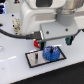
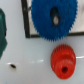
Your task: Insert the blue gear onto the right peg, followed by the red gear
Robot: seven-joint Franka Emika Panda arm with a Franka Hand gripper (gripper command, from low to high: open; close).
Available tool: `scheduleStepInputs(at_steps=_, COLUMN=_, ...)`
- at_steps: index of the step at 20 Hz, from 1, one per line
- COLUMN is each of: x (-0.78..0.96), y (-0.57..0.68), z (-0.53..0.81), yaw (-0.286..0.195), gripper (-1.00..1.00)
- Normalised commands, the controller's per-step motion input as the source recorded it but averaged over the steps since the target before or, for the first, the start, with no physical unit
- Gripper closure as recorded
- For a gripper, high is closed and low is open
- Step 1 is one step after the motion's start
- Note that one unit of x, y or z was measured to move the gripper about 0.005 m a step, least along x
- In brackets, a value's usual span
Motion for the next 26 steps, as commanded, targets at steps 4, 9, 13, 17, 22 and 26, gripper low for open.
scheduleStepInputs(at_steps=4, x=-0.56, y=0.10, z=0.17, yaw=0.000, gripper=-1.00)
scheduleStepInputs(at_steps=9, x=-0.55, y=0.02, z=0.03, yaw=0.000, gripper=-1.00)
scheduleStepInputs(at_steps=13, x=-0.45, y=-0.04, z=-0.19, yaw=0.000, gripper=-1.00)
scheduleStepInputs(at_steps=17, x=-0.40, y=-0.08, z=-0.26, yaw=0.000, gripper=-1.00)
scheduleStepInputs(at_steps=22, x=-0.10, y=-0.15, z=-0.04, yaw=0.000, gripper=-1.00)
scheduleStepInputs(at_steps=26, x=-0.01, y=-0.45, z=-0.04, yaw=0.000, gripper=-1.00)
